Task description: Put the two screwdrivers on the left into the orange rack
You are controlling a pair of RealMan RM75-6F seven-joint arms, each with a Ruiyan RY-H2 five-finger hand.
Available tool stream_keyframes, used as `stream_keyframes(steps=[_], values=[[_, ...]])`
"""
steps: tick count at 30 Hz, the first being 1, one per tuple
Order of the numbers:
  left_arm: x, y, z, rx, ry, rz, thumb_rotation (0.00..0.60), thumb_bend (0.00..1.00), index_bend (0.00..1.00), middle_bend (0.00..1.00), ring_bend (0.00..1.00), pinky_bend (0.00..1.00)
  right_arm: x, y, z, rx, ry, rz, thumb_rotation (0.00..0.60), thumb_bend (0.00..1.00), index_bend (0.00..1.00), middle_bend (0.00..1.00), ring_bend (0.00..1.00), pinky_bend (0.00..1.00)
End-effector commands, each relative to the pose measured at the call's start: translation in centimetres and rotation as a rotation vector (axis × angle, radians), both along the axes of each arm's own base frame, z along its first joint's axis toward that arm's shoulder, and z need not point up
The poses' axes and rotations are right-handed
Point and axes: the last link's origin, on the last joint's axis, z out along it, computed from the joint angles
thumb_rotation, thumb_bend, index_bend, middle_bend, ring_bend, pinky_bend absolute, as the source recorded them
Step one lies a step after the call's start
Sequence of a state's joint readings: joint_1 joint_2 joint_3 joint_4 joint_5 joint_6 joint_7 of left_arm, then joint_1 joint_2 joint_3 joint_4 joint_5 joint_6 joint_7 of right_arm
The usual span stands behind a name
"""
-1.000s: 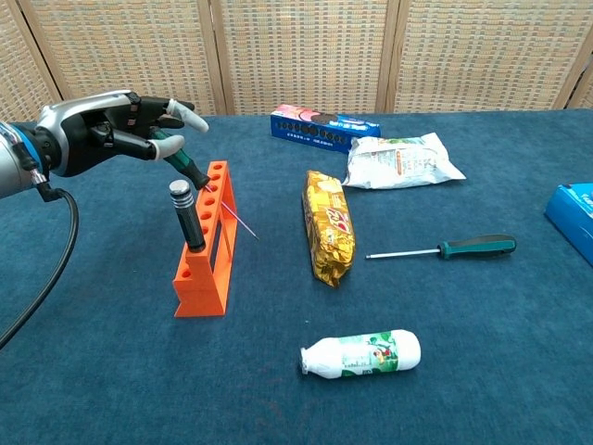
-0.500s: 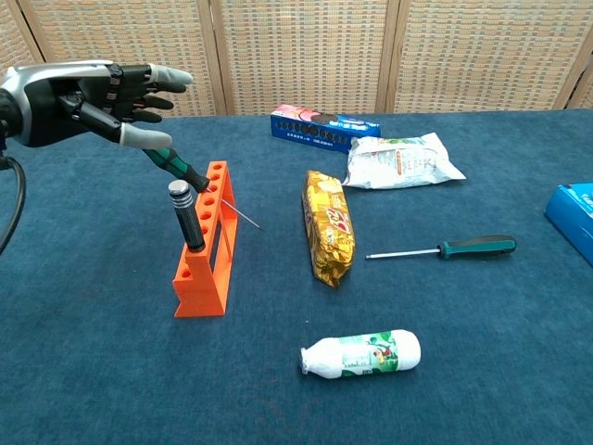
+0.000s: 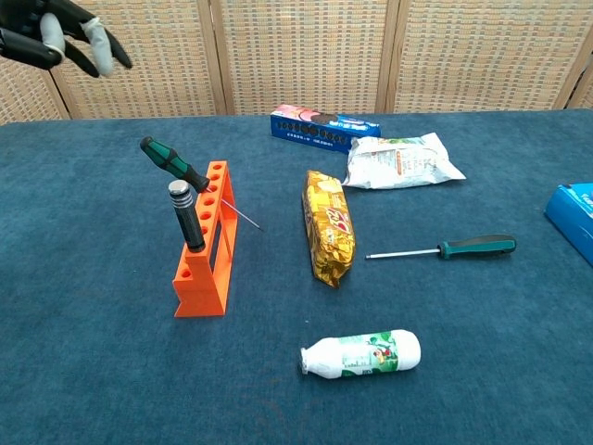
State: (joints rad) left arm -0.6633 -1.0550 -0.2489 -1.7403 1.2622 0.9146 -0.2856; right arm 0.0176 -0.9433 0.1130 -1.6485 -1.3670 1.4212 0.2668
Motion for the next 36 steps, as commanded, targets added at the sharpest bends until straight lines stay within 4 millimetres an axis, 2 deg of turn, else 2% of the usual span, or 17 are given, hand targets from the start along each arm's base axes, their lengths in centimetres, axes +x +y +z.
stream_keyframes(steps=[1,9,18,23,26,36], values=[[-0.6,-0.3,1.4,0.050,0.123,0.002,0.600,1.00,0.70,0.44,0.28,0.34,0.0,0.0,-0.1,0.003,0.001,0.001,0.600,0.00,0.00,0.00,0.00,0.00],[-0.8,-0.6,-0.2,0.009,0.268,-0.016,0.600,1.00,0.71,0.44,0.28,0.34,0.2,0.0,-0.2,0.009,0.005,0.006,0.600,0.00,0.00,0.00,0.00,0.00],[-2.5,-0.2,-4.4,-0.058,0.377,0.021,0.600,1.00,0.71,0.42,0.28,0.34,0.1,0.1,-0.2,0.007,0.003,0.002,0.600,0.00,0.00,0.00,0.00,0.00],[-3.1,0.9,-6.0,-0.053,0.367,0.063,0.600,1.00,0.71,0.42,0.28,0.34,0.1,0.0,-0.1,0.008,0.001,0.001,0.600,0.00,0.00,0.00,0.00,0.00],[-2.8,1.7,-7.8,-0.074,0.303,0.101,0.600,1.00,0.71,0.41,0.28,0.34,0.0,0.0,0.0,0.004,-0.001,-0.003,0.600,0.00,0.00,0.00,0.00,0.00],[-0.8,1.9,-8.9,-0.100,0.210,0.095,0.600,1.00,0.70,0.40,0.28,0.34,-0.1,0.0,0.1,0.003,-0.003,-0.005,0.600,0.00,0.00,0.00,0.00,0.00]])
